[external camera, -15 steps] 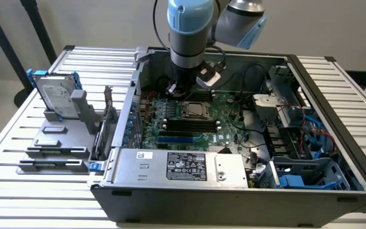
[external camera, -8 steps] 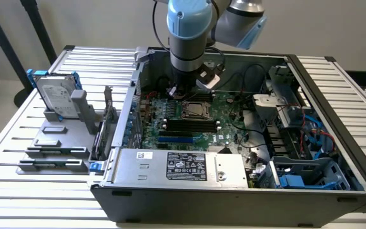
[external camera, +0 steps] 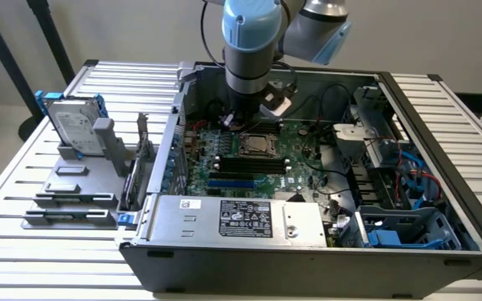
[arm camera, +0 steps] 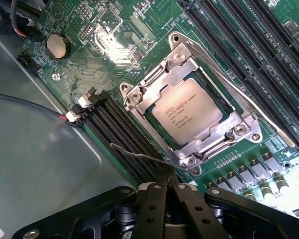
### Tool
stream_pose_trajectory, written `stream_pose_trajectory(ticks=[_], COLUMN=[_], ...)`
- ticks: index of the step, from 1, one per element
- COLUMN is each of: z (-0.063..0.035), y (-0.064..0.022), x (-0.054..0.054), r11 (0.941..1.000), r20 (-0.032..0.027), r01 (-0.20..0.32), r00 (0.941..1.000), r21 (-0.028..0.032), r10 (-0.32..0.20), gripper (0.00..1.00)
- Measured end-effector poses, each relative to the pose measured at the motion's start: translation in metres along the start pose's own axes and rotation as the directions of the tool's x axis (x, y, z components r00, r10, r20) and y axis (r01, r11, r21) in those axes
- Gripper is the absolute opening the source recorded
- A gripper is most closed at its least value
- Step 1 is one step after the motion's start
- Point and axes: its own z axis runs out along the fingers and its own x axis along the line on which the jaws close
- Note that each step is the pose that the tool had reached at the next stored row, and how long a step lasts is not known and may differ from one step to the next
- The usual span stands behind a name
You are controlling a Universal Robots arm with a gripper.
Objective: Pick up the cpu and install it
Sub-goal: 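Install the first cpu locking lever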
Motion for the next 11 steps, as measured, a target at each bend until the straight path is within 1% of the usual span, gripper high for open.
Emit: stream_pose_trajectory(ticks=[2, 3, 6, 8, 11], z=[0.0001, 0.0001, 0.0001, 0.0000, 0.0000], y=[0.0004, 0.0003, 0.0002, 0.0002, 0.0005], x=[0.0004, 0.0005, 0.0007, 0.0007, 0.0010], r11=[1.0000, 1.0000, 1.0000, 0.9999, 0.9999], r20=[0.0015, 0.0029, 0.0111, 0.0154, 0.0180], r01=[0.004, 0.004, 0.005, 0.007, 0.011], r00=[1.0000, 1.0000, 0.9999, 0.9999, 0.9998], r21=[0.0004, -0.0006, -0.0075, -0.0106, -0.0111], r10=[-0.004, -0.004, -0.005, -0.007, -0.010], gripper=[0.11, 0.11, 0.11, 0.11, 0.11])
